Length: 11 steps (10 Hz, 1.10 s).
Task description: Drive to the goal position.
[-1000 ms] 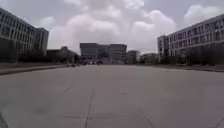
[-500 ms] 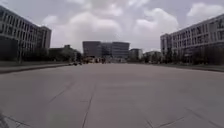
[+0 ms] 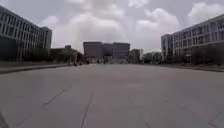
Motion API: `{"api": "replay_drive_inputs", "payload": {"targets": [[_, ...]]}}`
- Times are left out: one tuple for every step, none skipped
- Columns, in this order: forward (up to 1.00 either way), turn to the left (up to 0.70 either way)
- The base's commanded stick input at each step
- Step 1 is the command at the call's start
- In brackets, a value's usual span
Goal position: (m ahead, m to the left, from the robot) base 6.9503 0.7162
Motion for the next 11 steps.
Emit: {"api": "replay_drive_inputs", "payload": {"targets": [[0.70,0.00],[0.70,0.00],[0.70,0.12],[0.70,0.14],[0.70,0.14],[0.70,0.02],[0.70,0.00],[0.70,0.00],[0.70,0.00],[0.70,0.00],[0.70,0.00]]}}
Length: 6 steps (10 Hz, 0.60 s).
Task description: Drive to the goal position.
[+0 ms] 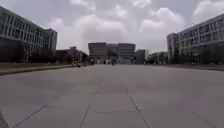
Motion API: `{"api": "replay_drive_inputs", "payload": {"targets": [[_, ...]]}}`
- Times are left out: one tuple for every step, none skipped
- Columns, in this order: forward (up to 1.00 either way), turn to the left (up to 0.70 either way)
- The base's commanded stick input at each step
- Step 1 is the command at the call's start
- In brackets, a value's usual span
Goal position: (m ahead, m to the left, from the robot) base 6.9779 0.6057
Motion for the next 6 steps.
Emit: {"api": "replay_drive_inputs", "payload": {"targets": [[0.70,0.00],[0.70,0.00],[0.70,0.00],[0.70,0.00],[0.70,0.00],[0.70,0.00]]}}
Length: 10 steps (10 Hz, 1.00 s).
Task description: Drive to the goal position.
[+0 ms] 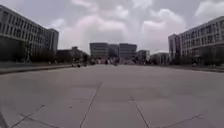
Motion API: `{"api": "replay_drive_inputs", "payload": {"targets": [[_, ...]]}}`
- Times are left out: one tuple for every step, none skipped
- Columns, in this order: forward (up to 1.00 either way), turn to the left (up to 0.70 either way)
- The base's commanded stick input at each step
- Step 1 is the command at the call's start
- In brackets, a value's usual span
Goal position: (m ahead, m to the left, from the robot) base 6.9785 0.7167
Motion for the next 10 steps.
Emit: {"api": "replay_drive_inputs", "payload": {"targets": [[0.70,0.00],[0.70,0.00],[0.70,0.00],[0.70,0.00],[0.70,0.00],[0.70,0.02],[0.70,0.07],[0.70,0.14],[0.70,0.09],[0.70,0.01]]}}
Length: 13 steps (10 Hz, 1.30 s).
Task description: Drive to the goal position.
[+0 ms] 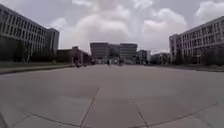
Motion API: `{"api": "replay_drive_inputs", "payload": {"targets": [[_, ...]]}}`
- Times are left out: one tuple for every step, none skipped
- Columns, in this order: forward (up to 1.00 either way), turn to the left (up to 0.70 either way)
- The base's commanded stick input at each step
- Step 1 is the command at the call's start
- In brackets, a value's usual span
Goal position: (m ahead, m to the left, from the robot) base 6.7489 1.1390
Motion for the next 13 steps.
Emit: {"api": "replay_drive_inputs", "payload": {"targets": [[0.70,0.00],[0.70,0.00],[0.70,0.00],[0.70,0.00],[0.70,0.00],[0.70,0.00],[0.70,0.00],[0.70,0.00],[0.70,0.00],[0.70,0.00],[0.70,0.00],[0.70,0.00],[0.70,0.00]]}}
